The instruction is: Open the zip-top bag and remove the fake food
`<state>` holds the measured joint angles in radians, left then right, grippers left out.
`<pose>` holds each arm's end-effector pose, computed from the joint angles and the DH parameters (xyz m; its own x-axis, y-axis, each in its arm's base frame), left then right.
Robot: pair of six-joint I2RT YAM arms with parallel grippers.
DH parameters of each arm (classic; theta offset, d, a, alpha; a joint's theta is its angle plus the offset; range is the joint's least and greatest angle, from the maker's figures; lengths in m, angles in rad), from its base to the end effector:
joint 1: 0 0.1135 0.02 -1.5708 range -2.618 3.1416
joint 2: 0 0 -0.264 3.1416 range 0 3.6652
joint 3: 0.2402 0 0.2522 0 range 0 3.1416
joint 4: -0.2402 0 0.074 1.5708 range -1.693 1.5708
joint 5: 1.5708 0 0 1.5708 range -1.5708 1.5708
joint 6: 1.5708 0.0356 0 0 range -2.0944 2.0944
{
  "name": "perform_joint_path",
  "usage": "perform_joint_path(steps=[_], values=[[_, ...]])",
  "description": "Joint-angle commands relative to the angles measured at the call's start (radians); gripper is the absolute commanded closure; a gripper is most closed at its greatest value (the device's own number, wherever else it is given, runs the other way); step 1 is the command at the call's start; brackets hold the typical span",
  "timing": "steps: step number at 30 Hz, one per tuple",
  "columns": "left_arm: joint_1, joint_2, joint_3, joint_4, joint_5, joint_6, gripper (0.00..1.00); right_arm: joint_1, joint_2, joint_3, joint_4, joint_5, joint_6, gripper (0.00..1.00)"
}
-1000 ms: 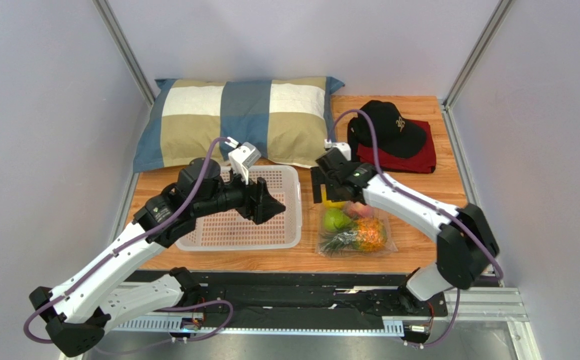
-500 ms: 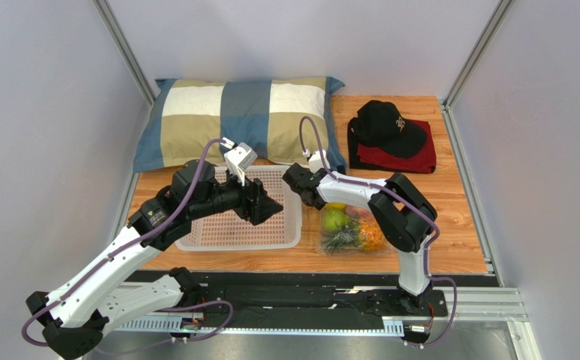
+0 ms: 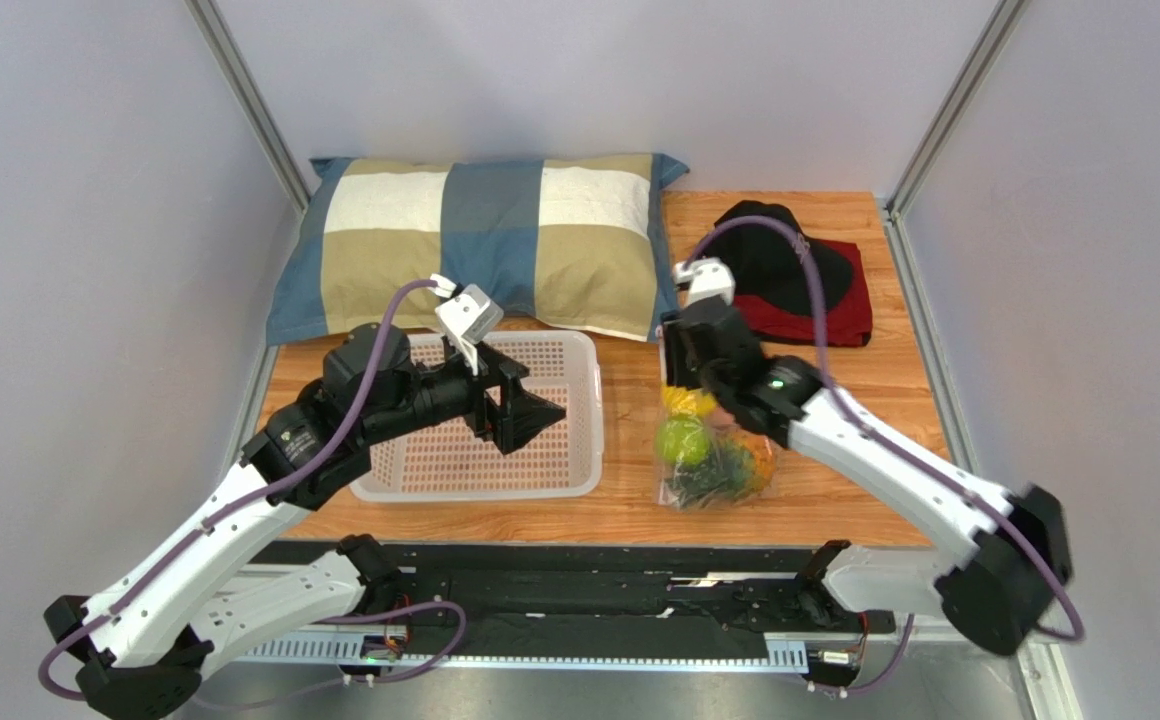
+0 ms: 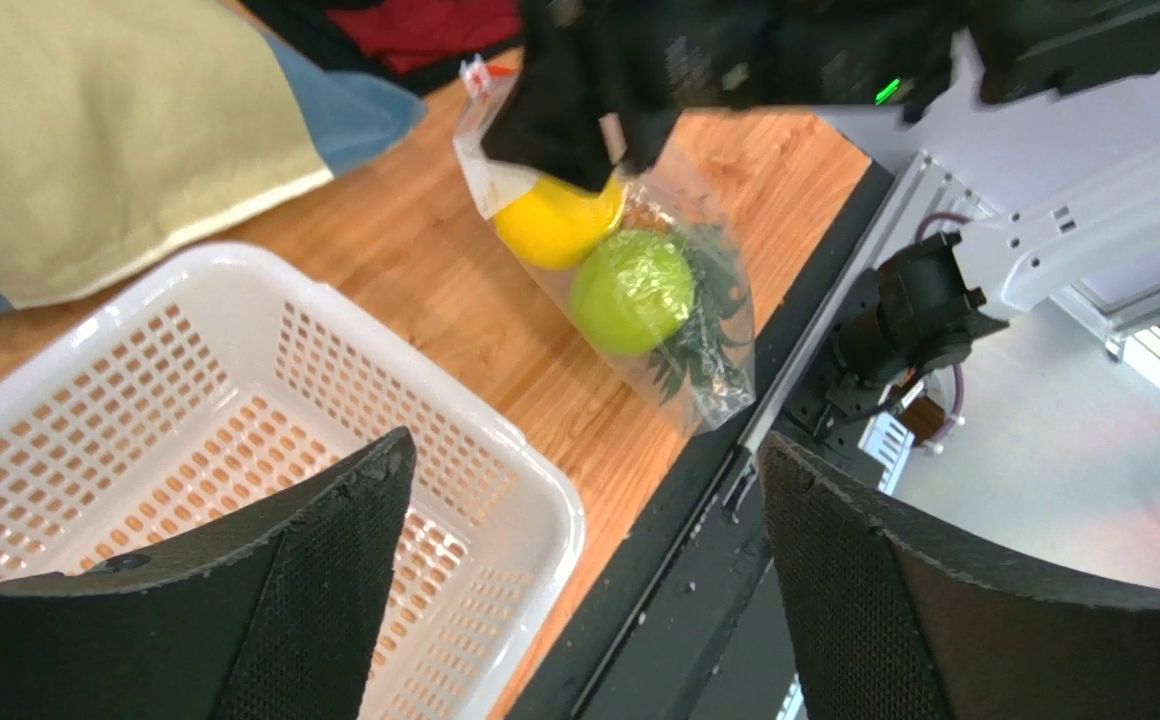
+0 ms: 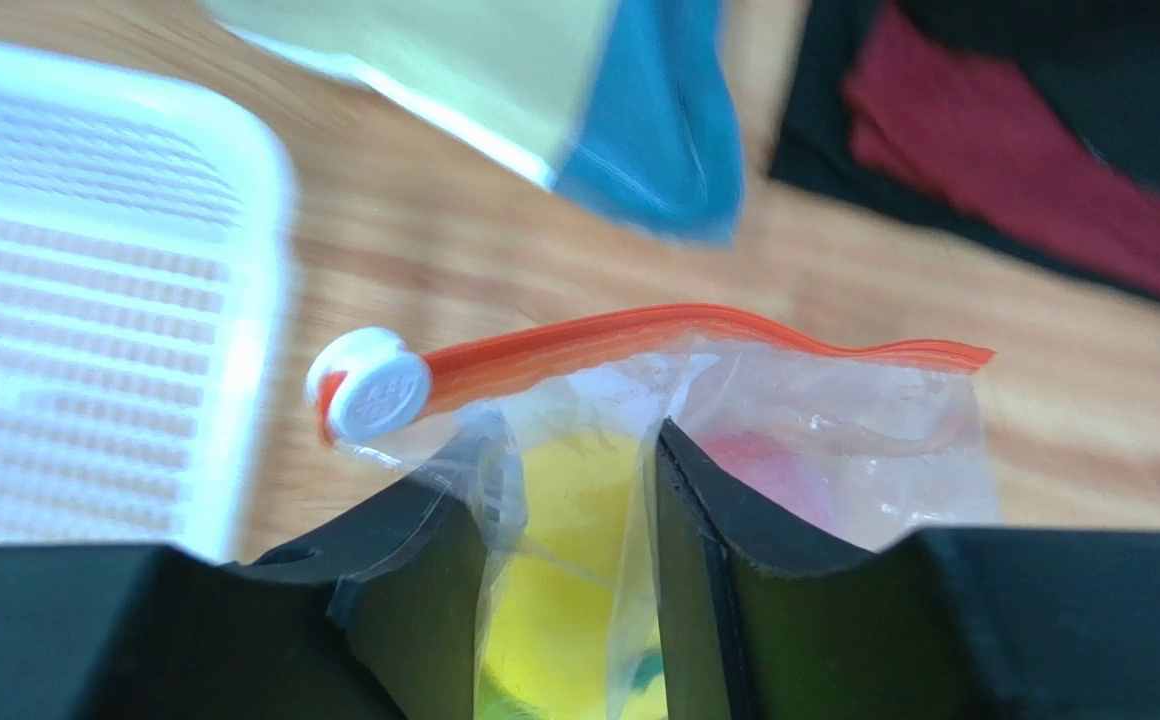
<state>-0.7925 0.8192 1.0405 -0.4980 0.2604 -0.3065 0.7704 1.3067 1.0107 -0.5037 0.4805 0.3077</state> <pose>0.1127 -0.1274 0.3891 -0.4429 0.0340 -0.8959 0.7640 0.5373 -0.3573 0.2099 0.1807 0.2786 -0.6075 -0.2153 -0.7646 -0.2124 0.9716 -0.1048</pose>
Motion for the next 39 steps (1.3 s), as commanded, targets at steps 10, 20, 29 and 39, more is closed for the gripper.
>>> perform_joint_path(steps=[10, 20, 29, 39], values=[[-0.002, 0.317, 0.231, 0.190, 0.188, 0.243, 0.06, -0.303, -0.221, 0.000, 0.085, -0.945, -0.201, 0.66], [-0.004, 0.364, 0.129, 0.291, 0.206, 0.008, 0.16, -0.321, -0.126, 0.094, -0.182, -0.155, 0.140, 0.15], [-0.004, 0.373, 0.042, 0.317, 0.251, -0.128, 0.22, -0.537, -0.001, -0.072, 0.095, -0.436, 0.156, 0.05], [-0.131, 0.414, 0.084, 0.285, 0.058, -0.042, 0.23, -0.661, 0.249, -0.078, 0.330, -0.634, 0.182, 0.11]])
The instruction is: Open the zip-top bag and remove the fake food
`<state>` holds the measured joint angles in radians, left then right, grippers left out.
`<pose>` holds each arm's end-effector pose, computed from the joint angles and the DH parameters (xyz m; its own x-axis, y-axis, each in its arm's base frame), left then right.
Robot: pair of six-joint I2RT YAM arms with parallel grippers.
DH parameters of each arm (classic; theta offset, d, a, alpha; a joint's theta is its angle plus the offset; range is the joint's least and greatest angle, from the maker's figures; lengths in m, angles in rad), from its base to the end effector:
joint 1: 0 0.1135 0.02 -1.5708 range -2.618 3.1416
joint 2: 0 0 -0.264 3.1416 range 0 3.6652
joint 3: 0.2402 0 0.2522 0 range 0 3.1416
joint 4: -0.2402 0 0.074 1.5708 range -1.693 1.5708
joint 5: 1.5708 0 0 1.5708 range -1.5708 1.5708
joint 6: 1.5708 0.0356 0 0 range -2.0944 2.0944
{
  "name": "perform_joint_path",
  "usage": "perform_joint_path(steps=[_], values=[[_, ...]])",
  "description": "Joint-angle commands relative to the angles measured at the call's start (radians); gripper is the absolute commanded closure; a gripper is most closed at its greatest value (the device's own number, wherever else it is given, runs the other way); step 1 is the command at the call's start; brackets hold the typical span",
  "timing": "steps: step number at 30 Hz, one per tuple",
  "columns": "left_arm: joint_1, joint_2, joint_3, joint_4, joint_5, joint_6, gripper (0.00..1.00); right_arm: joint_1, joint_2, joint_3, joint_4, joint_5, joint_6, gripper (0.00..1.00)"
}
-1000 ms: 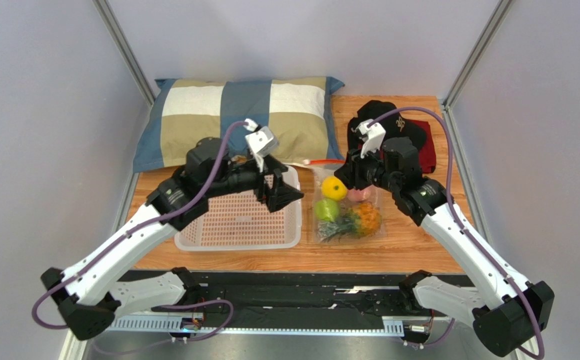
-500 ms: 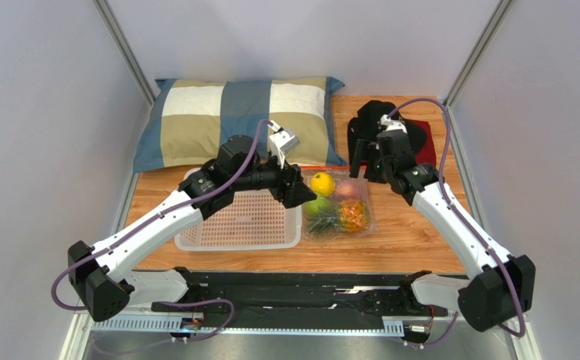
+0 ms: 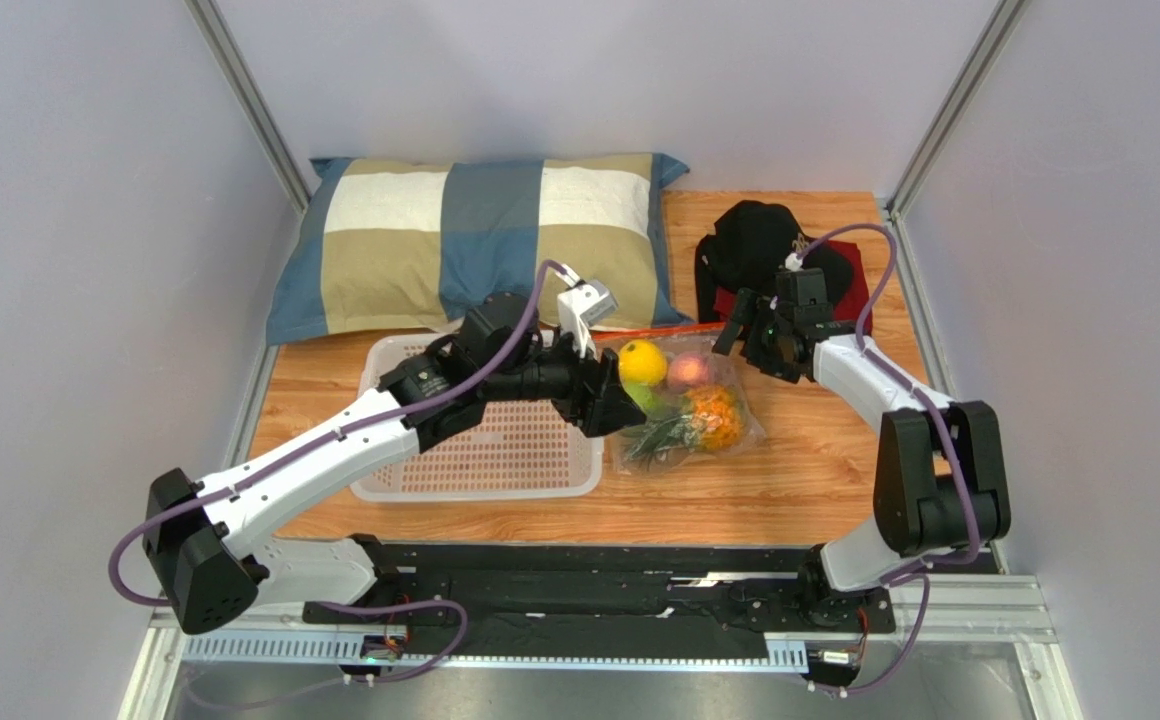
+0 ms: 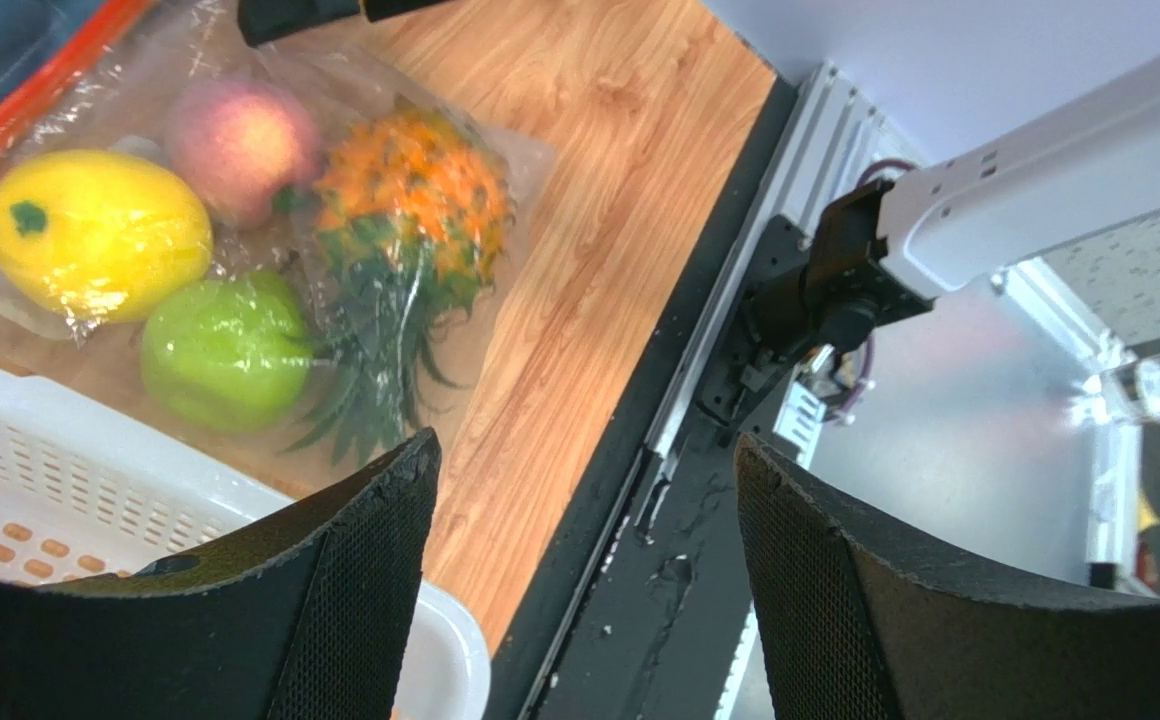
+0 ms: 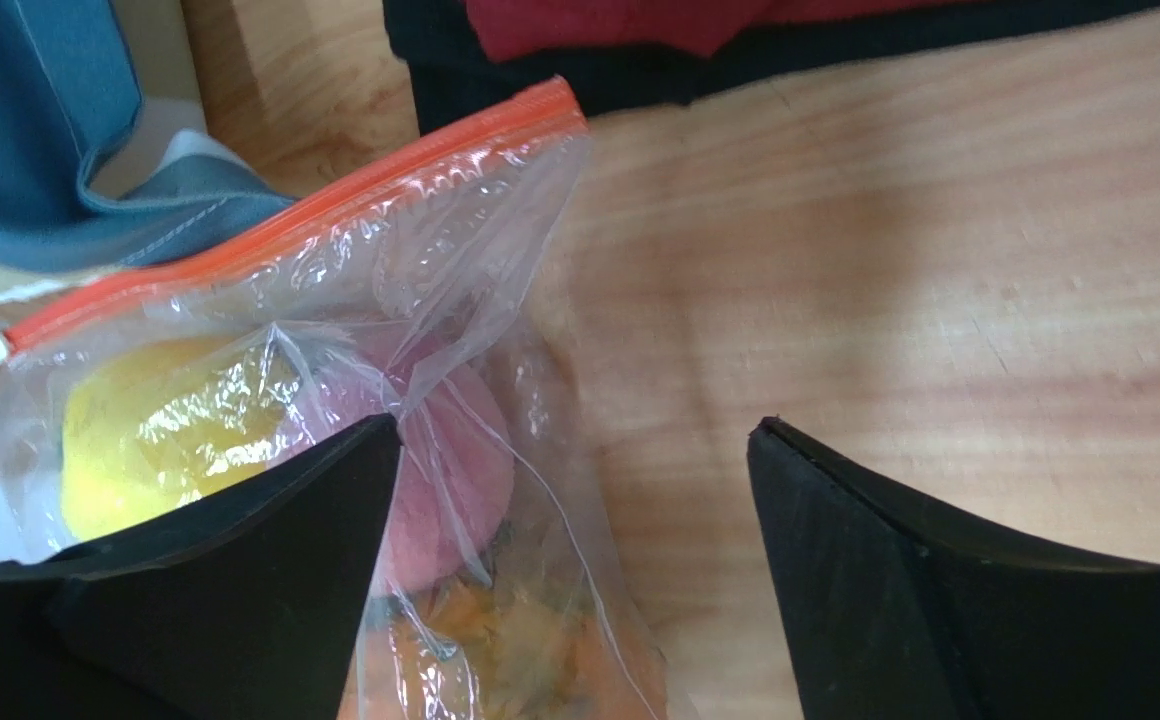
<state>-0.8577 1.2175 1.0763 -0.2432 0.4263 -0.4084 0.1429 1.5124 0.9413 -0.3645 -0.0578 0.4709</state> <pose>0.1709 -0.2201 0.3462 -0.5982 0.1389 -0.7892 0.7647 0.3932 -0.5105 0.3047 0.0459 0.2069 -0.7899 0.3440 -0.5077 0.2046 0.9283 0.3106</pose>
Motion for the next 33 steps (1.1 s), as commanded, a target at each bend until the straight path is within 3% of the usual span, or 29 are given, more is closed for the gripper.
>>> perform_joint_path(steps=[1, 5, 9, 15, 20, 25, 27, 28, 29, 30, 33], values=[[-0.101, 0.022, 0.056, 0.030, -0.132, 0.075, 0.23, -0.042, 0.054, -0.015, 0.220, -0.127, 0.021, 0.14], [-0.132, 0.065, 0.100, 0.004, -0.182, 0.111, 0.23, -0.042, 0.043, -0.045, 0.297, -0.263, 0.063, 0.15], [-0.133, 0.044, 0.076, 0.008, -0.187, 0.099, 0.23, -0.045, -0.072, -0.124, 0.292, -0.229, 0.083, 0.09], [-0.132, -0.003, 0.042, -0.005, -0.230, 0.086, 0.24, -0.043, -0.115, -0.199, 0.344, -0.312, 0.061, 0.10], [-0.132, -0.004, 0.063, -0.050, -0.244, 0.057, 0.24, -0.042, -0.011, -0.207, 0.499, -0.448, 0.090, 0.13], [-0.132, -0.026, 0.062, -0.051, -0.225, 0.034, 0.24, -0.036, 0.072, -0.138, 0.480, -0.438, 0.094, 0.25], [-0.132, -0.027, 0.062, -0.062, -0.233, 0.029, 0.24, -0.023, 0.066, -0.104, 0.440, -0.424, 0.078, 0.39], [-0.132, -0.030, 0.060, -0.064, -0.236, 0.026, 0.24, -0.022, 0.060, -0.093, 0.426, -0.428, 0.072, 0.52], [-0.132, -0.032, 0.062, -0.067, -0.244, 0.017, 0.24, -0.019, 0.028, -0.079, 0.399, -0.433, 0.061, 0.86], [-0.132, -0.035, 0.059, -0.067, -0.259, 0.011, 0.24, -0.019, 0.002, -0.067, 0.292, -0.425, 0.055, 1.00], [-0.129, -0.050, 0.045, -0.038, -0.296, -0.032, 0.24, -0.020, -0.188, -0.073, 0.188, -0.393, 0.034, 1.00]])
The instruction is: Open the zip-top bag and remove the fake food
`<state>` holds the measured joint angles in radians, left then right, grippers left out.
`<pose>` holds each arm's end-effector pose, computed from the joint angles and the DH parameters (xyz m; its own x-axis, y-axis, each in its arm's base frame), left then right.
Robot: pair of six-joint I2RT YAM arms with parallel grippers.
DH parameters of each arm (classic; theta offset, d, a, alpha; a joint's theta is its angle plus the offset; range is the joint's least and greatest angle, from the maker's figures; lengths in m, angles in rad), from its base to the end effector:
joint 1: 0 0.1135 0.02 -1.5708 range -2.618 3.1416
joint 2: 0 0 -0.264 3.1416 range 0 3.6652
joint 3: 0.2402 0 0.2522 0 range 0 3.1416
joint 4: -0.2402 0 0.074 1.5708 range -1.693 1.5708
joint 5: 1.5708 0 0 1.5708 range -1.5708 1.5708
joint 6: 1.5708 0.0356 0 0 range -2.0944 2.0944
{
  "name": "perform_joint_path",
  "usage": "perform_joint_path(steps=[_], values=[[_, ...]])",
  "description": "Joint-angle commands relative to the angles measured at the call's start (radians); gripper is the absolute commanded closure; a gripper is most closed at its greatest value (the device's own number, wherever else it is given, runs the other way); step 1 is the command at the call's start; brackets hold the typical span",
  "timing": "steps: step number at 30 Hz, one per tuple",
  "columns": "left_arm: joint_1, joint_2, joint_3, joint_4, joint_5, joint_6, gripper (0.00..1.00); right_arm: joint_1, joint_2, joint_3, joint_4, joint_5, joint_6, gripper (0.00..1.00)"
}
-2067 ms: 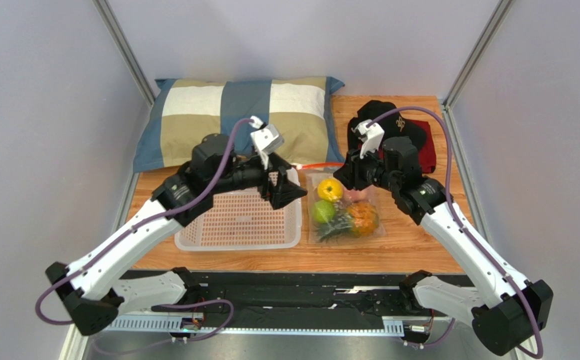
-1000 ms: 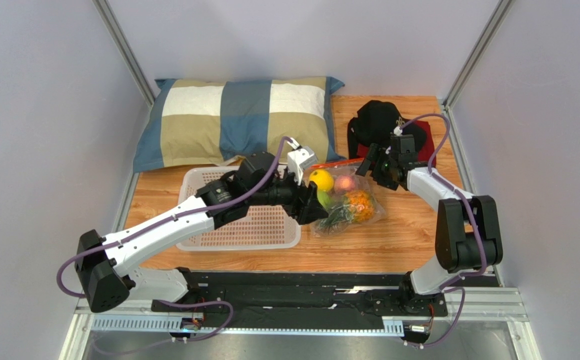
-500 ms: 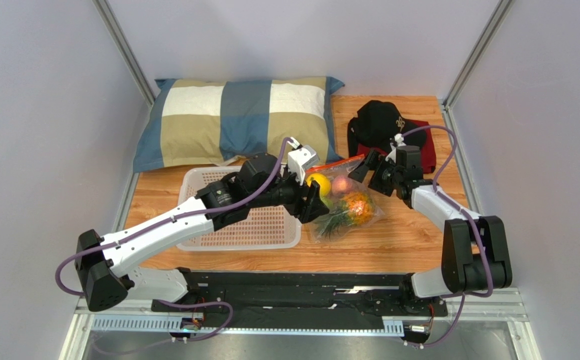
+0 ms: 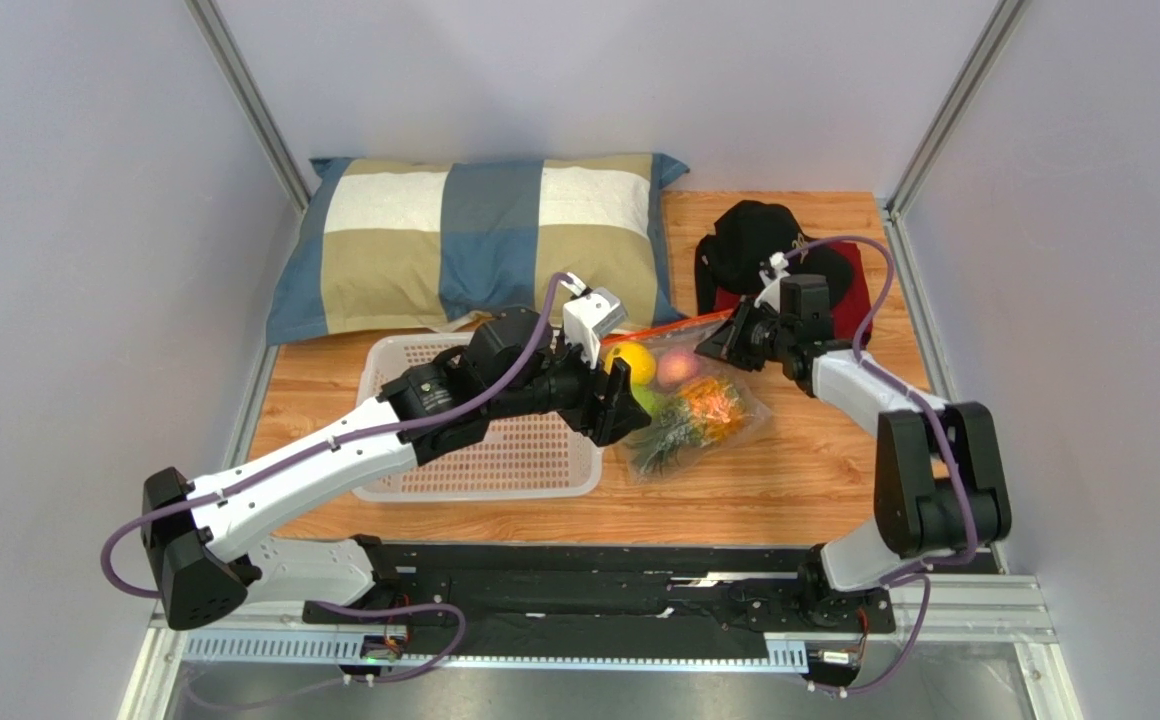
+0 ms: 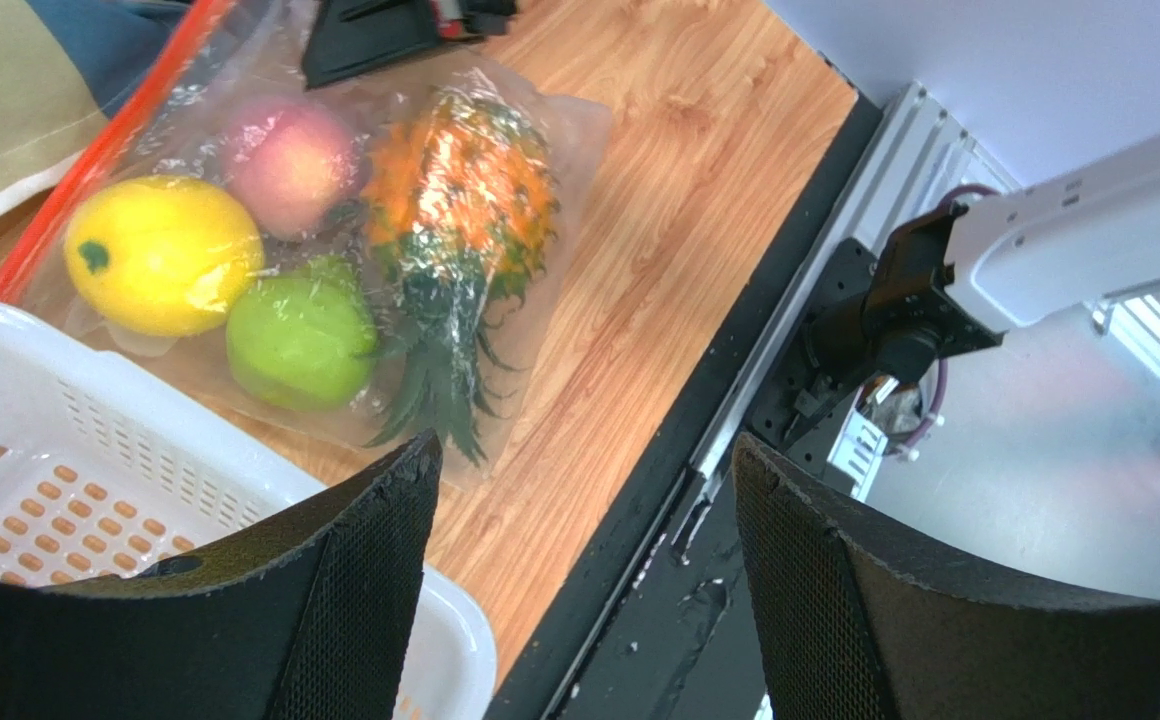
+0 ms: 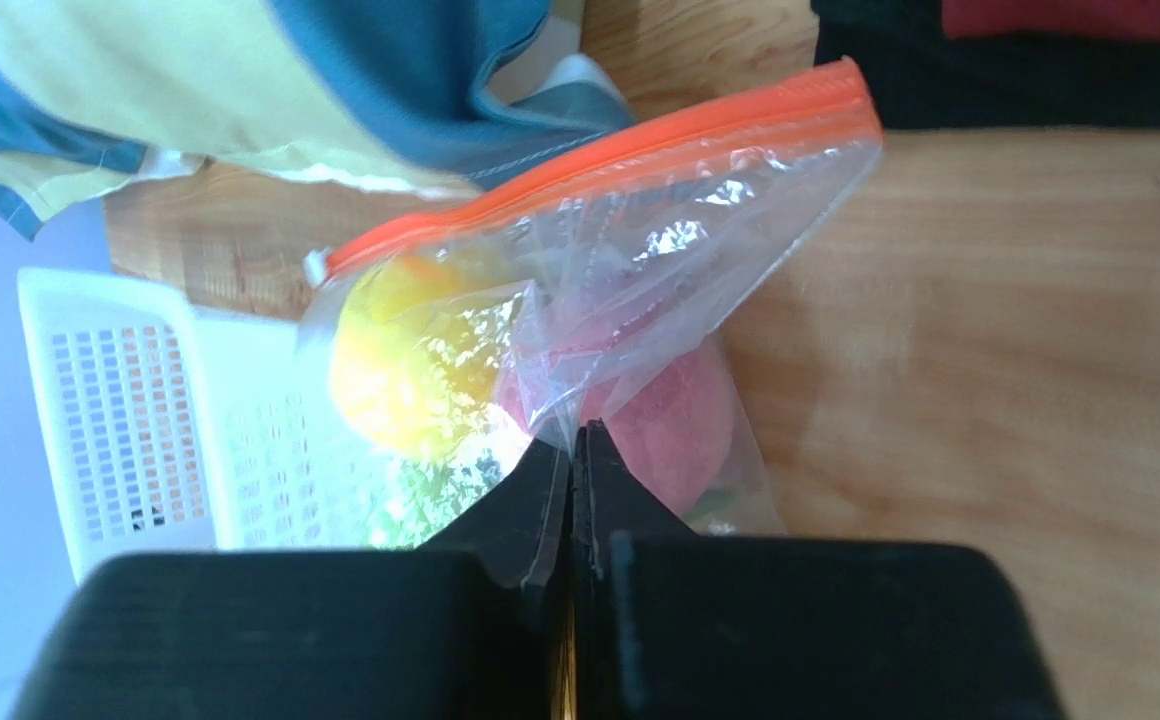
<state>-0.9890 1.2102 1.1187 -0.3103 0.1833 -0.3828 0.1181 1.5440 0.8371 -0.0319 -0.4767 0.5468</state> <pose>0.1466 -0.2347 0.3553 -0.5406 0.1536 -0.8271 0.7673 0.4932 -0.4099 0.3121 0.0535 0.1928 -0.8008 0.3702 -0.4708 -0.0295 0.7608 0.6483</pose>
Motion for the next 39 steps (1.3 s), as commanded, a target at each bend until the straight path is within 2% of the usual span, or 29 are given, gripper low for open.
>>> perform_joint_path(steps=[1, 3, 6, 11, 15, 17, 21, 25, 29, 34, 39], values=[[0.006, -0.050, -0.014, 0.048, -0.056, -0.073, 0.23, 0.002, -0.264, 0.016, -0.155, 0.024, -0.044, 1.00], [0.029, -0.051, -0.033, 0.115, -0.036, -0.125, 0.23, -0.008, -0.361, 0.014, -0.172, -0.019, -0.059, 1.00], [0.074, -0.049, -0.068, 0.189, -0.004, -0.201, 0.23, -0.017, -0.410, 0.049, -0.256, -0.074, -0.071, 1.00], [0.154, -0.061, -0.160, 0.390, 0.094, -0.307, 0.18, -0.018, -0.547, 0.074, -0.324, -0.082, -0.059, 1.00], [0.171, -0.063, -0.233, 0.537, 0.149, -0.327, 0.11, -0.020, -0.605, 0.128, -0.376, -0.103, -0.022, 1.00], [0.177, -0.057, -0.286, 0.618, 0.168, -0.337, 0.11, -0.018, -0.636, 0.151, -0.387, -0.115, 0.010, 1.00], [0.187, -0.047, -0.350, 0.704, 0.188, -0.343, 0.11, -0.020, -0.679, 0.218, -0.442, -0.115, 0.042, 1.00], [0.194, -0.130, -0.456, 0.831, 0.173, -0.350, 0.13, -0.018, -0.713, 0.278, -0.474, -0.122, 0.071, 1.00], [0.194, -0.190, -0.502, 0.876, 0.125, -0.346, 0.13, -0.018, -0.743, 0.312, -0.488, -0.129, 0.116, 1.00], [0.199, -0.161, -0.551, 1.054, 0.146, -0.379, 0.13, -0.018, -0.772, 0.341, -0.479, -0.119, 0.208, 1.00], [0.213, -0.088, -0.556, 1.211, 0.186, -0.447, 0.04, -0.018, -0.785, 0.346, -0.456, -0.126, 0.275, 1.00]])
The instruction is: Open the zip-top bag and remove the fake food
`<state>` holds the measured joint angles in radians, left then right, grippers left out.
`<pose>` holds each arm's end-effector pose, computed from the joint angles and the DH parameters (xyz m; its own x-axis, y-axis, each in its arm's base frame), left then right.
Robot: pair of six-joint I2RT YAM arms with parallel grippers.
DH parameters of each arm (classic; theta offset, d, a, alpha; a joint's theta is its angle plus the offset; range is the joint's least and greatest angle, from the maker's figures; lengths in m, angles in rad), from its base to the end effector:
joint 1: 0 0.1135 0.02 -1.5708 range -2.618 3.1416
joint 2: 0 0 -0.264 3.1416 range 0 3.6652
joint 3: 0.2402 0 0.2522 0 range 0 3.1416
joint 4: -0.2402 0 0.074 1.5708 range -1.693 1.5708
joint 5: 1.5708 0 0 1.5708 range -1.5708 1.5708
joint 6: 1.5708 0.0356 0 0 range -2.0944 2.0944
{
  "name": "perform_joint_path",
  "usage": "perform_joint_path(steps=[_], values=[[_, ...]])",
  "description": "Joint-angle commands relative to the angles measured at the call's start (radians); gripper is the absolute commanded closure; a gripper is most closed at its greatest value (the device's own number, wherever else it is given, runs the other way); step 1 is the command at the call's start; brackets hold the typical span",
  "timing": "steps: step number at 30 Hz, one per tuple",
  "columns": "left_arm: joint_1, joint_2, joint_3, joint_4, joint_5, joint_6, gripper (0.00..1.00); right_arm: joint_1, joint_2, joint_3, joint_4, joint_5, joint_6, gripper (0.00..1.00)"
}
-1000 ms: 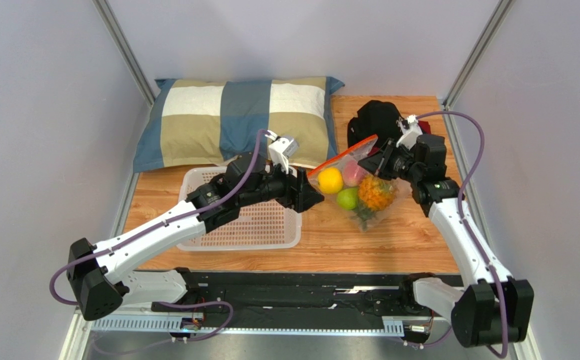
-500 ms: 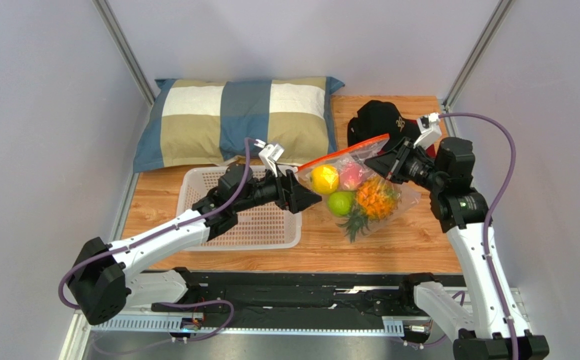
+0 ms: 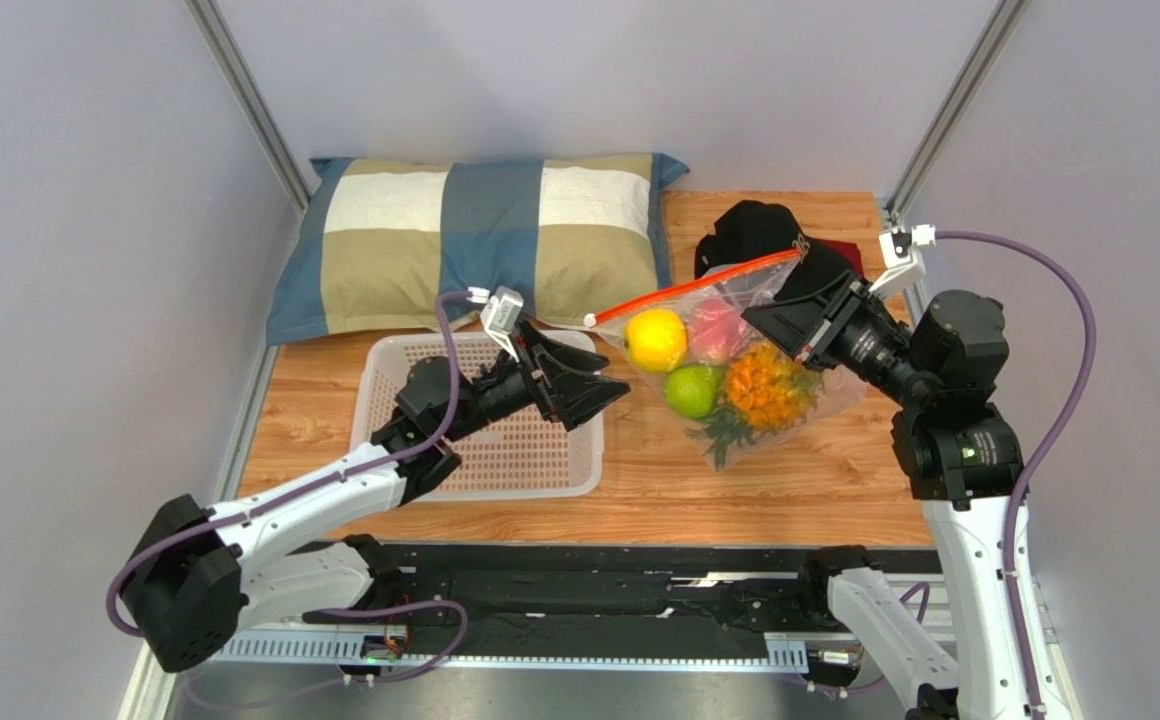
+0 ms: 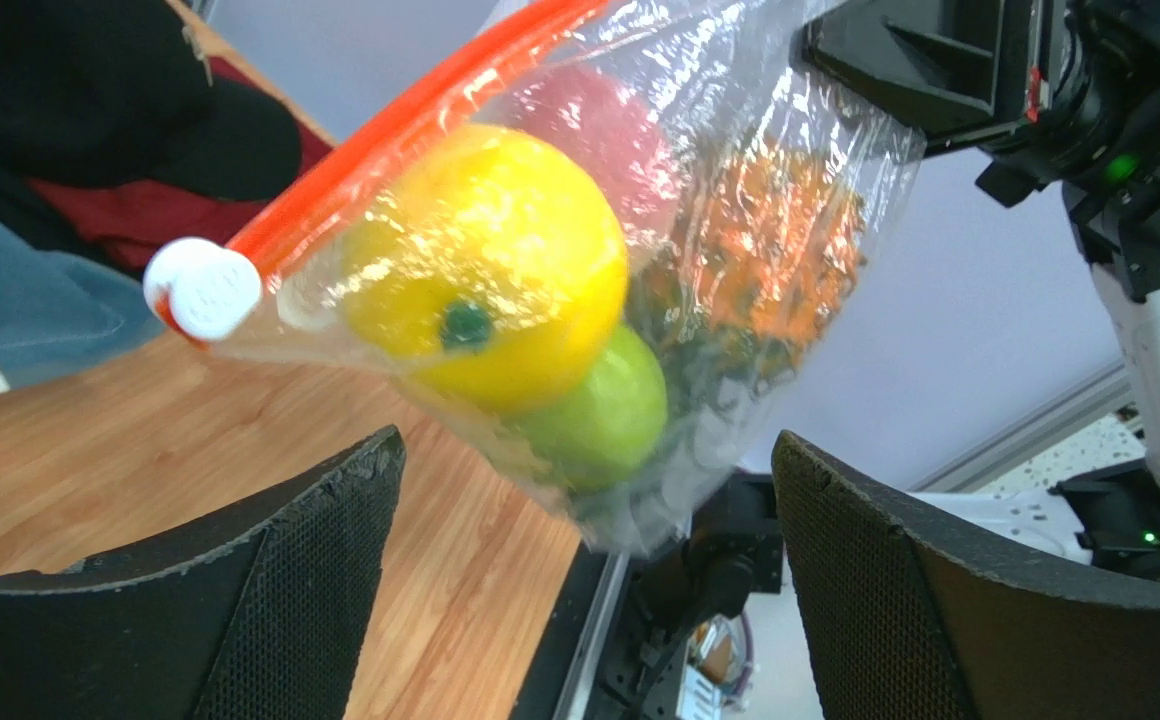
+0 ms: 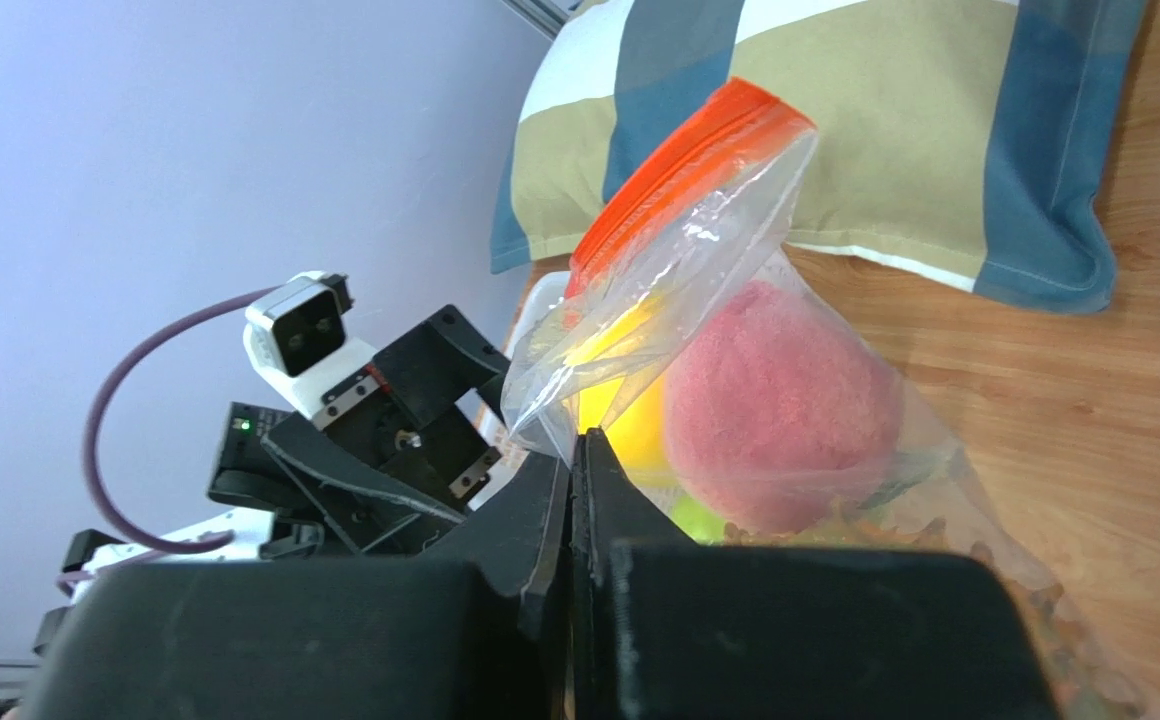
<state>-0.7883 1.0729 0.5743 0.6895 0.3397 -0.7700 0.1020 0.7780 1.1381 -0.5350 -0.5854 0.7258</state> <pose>0.1632 -0.1809 0.3014 -0.5300 -0.3979 -0.7489 0.7387 0.2170 -0.6381 0.1394 0.0340 0.4232 -0.5451 0.5003 -0.6727 -0.3534 0.5905 0.7255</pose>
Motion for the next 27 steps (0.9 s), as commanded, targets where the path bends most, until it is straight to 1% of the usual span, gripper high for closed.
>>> perform_joint_path(steps=[1, 4, 8, 12, 19, 21, 26, 27], values=[[0.015, 0.055, -0.013, 0.247, 0.027, -0.080, 0.03, -0.004, -0.022, 0.045, 0.050, -0.019, 0.110, 1.00], [0.017, 0.065, -0.022, 0.306, 0.013, -0.088, 0.01, -0.002, -0.032, 0.048, 0.055, -0.025, 0.124, 1.00], [0.021, 0.091, 0.004, 0.297, 0.028, -0.068, 0.01, -0.004, -0.048, 0.035, 0.062, -0.044, 0.156, 1.00], [0.023, 0.186, 0.004, 0.456, 0.079, -0.095, 0.01, -0.002, -0.065, 0.032, 0.070, -0.042, 0.178, 1.00], [0.024, 0.326, 0.033, 0.617, 0.116, -0.170, 0.01, -0.001, -0.062, 0.035, 0.099, -0.060, 0.228, 1.00], [0.024, 0.357, 0.048, 0.671, 0.125, -0.179, 0.01, -0.002, -0.066, 0.020, 0.124, -0.070, 0.242, 1.00], [0.024, 0.404, 0.085, 0.752, 0.176, -0.180, 0.01, -0.001, -0.079, 0.005, 0.107, -0.074, 0.235, 1.00], [0.024, 0.426, 0.090, 0.798, 0.183, -0.186, 0.01, -0.001, -0.083, -0.006, 0.104, -0.076, 0.235, 1.00]])
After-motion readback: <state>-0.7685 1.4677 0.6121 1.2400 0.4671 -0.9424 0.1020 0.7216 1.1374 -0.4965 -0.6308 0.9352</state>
